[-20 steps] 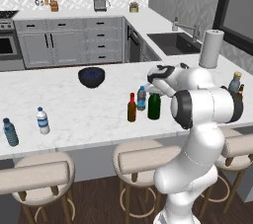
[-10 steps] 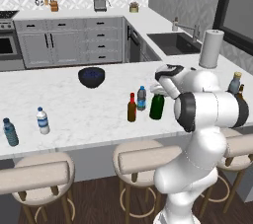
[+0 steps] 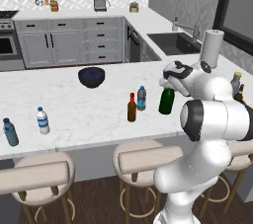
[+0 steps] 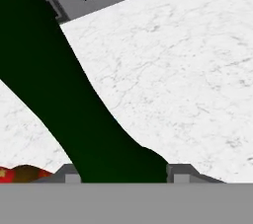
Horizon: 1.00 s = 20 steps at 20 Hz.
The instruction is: Move the plastic bottles in the middle to the plastics group, and the glass bottles in the middle to the glass group.
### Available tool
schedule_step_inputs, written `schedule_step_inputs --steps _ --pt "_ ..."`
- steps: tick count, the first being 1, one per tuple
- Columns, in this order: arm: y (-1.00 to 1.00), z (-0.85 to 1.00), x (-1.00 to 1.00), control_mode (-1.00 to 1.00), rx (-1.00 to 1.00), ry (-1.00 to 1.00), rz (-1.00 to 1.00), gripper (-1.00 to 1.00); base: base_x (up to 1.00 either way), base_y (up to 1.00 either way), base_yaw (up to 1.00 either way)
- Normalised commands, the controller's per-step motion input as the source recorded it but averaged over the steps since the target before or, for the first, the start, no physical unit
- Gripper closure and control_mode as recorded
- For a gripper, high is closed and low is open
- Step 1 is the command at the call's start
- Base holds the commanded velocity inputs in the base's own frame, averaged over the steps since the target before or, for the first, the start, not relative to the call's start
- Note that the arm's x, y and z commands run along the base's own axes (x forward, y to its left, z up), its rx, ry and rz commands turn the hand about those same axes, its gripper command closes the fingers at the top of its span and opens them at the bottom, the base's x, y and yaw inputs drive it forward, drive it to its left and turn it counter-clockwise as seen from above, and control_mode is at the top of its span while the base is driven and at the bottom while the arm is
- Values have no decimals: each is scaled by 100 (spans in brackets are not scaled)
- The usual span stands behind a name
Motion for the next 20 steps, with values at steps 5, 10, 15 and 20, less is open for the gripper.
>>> schedule_step_inputs --steps 5,10,15,20 --pt "-31 28 -53 -100 0 0 -11 100 0 0 0" --pt "-31 18 -46 -100 -4 0 -9 100 0 0 0" --pt "-62 6 -18 -100 -6 0 -12 100 0 0 0" --pt "-80 0 1 -100 -6 0 -20 100 0 0 0"
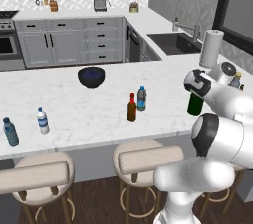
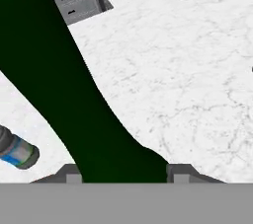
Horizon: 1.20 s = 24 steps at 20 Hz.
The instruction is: Move the plastic bottles in the middle to the plastics group, and the glass bottles in the middle to the glass group.
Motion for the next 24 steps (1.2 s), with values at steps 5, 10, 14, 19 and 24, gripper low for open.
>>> schedule_step_inputs --steps 5,10,14,19,24 --pt "-83 -1 4 -100 0 -2 -28 100 0 0 0" --pt "-86 -7 1 -100 0 -10 -33 100 0 0 0" --pt "-64 -16 7 -100 -5 -10 -27 100 0 0 0" --pt "-42 -26 18 -100 -10 -1 -26 100 0 0 0" --pt "-17 -11 34 -100 0 0 -17 100 0 0 0"
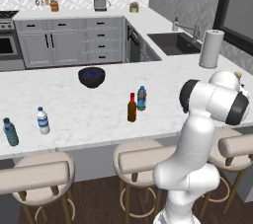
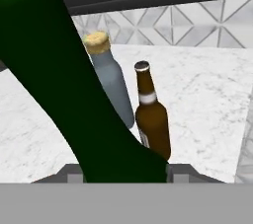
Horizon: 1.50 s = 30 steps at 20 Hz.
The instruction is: Move the plastic bottles in the middle to the plastics group, and the glass bottles in the middle to the glass group.
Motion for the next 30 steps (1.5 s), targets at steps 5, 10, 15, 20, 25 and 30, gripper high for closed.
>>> schedule_step_inputs --steps 5,10,15,20,25,30 --pt "-14 -7 42 -100 0 5 -7 100 0 0 0" --pt "-11 -16 27 -100 6 6 -1 100 0 0 0" --pt "-14 -21 10 -100 9 1 0 100 0 0 0" --pt "-26 -15 20 -100 1 0 0 100 0 0 0" --pt "-37 -28 1 -100 5 0 -1 100 0 0 0" --pt "-27 -37 -15 -100 7 0 -1 100 0 0 0"
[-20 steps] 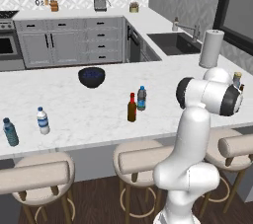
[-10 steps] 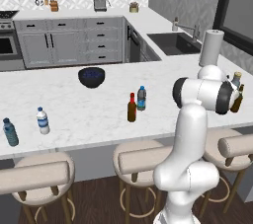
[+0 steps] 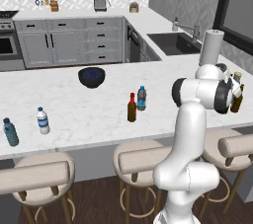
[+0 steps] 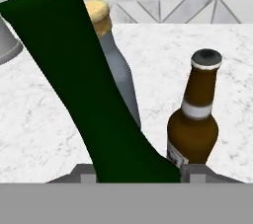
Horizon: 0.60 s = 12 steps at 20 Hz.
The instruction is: Move the plastic bottles in the middle to the plastics group, and the glass bottles in the middle to the glass group.
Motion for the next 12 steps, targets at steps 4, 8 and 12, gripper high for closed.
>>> schedule_step_inputs --steps 4,8,12 --pt "-6 -49 -31 -100 1 -1 -3 100 0 0 0" --pt "16 -51 -19 -100 0 -1 -2 100 0 0 0" --pt "26 -43 -8 -100 0 0 -3 100 0 0 0"
